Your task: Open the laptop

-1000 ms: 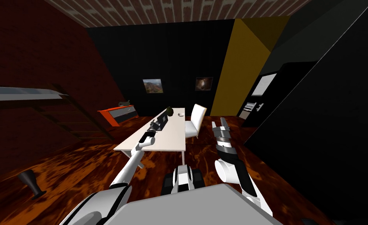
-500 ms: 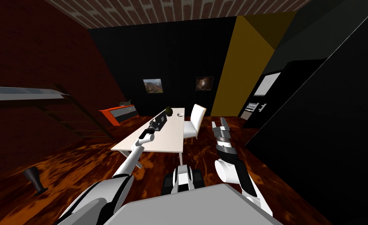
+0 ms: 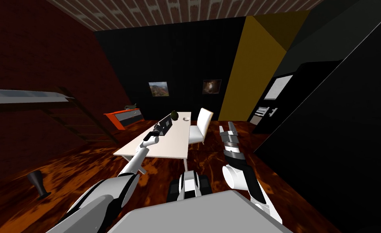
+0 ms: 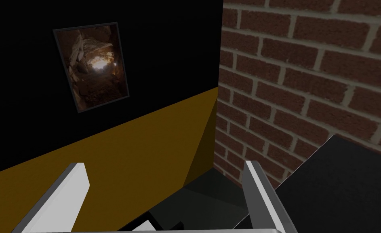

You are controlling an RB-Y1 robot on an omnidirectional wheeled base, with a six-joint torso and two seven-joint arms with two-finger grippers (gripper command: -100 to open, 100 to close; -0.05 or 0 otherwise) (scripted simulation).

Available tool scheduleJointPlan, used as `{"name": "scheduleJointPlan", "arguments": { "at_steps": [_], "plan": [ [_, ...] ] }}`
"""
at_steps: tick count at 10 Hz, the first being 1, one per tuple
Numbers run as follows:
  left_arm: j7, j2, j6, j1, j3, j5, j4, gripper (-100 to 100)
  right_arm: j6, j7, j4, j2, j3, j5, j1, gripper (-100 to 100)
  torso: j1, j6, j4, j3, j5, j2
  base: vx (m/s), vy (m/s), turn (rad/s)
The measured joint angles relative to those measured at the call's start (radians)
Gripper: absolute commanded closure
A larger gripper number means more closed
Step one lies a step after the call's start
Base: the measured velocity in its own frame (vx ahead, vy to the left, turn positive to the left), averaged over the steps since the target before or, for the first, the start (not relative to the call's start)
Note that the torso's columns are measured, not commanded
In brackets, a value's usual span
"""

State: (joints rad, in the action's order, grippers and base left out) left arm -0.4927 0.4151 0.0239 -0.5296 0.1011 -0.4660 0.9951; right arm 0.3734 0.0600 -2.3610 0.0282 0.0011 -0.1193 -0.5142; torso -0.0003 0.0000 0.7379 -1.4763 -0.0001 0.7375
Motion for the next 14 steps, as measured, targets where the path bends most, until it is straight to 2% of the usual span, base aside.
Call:
{"name": "scheduleJointPlan", "arguments": {
  "at_steps": [5, 6, 7, 8, 12, 14],
  "plan": [
    [-0.049, 0.068, -0.043, -0.108, 0.006, -0.037, -0.135, -100, 0.0, 0.0, 0.0, 0.0, 0.0, 0.0, 0.0, 0, 0.001, 0.0, 0.0, 0.0, 0.0, 0.001, 0.015, -0.076, 0.028],
    [-0.051, 0.07, -0.043, -0.11, 0.006, -0.038, -0.138, -100, 0.0, 0.0, 0.0, 0.0, 0.0, 0.0, 0.0, 0, 0.003, 0.0, 0.0, 0.001, 0.001, 0.001, 0.002, -0.008, -0.002],
    [-0.051, 0.07, -0.043, -0.11, 0.006, -0.038, -0.137, 100, 0.0, 0.0, 0.0, 0.0, 0.0, 0.0, 0.0, 0, 0.003, 0.0, 0.0, 0.001, 0.001, 0.001, 0.005, 0.001, 0.011],
    [-0.051, 0.073, -0.042, -0.112, 0.008, -0.038, -0.136, 100, 0.0, 0.0, 0.0, 0.0, 0.0, 0.0, 0.0, 0, 0.002, 0.001, -0.002, 0.0, 0.002, 0.001, 0.019, 0.064, 0.039],
    [-0.108, 0.074, -0.11, -0.133, 0.027, -0.089, -0.126, 100, 0.0, 0.0, 0.0, 0.0, 0.0, 0.0, 0.0, 0, 0.008, -0.003, -0.005, -0.005, 0.004, -0.007, 0.004, 0.077, -0.001],
    [-0.145, 0.083, -0.147, -0.145, 0.029, -0.126, -0.126, 100, 0.0, 0.0, 0.0, 0.0, 0.0, 0.0, 0.0, 0, 0.009, -0.003, -0.007, -0.005, 0.006, -0.008, 0.018, 0.079, 0.013]
  ]
}}
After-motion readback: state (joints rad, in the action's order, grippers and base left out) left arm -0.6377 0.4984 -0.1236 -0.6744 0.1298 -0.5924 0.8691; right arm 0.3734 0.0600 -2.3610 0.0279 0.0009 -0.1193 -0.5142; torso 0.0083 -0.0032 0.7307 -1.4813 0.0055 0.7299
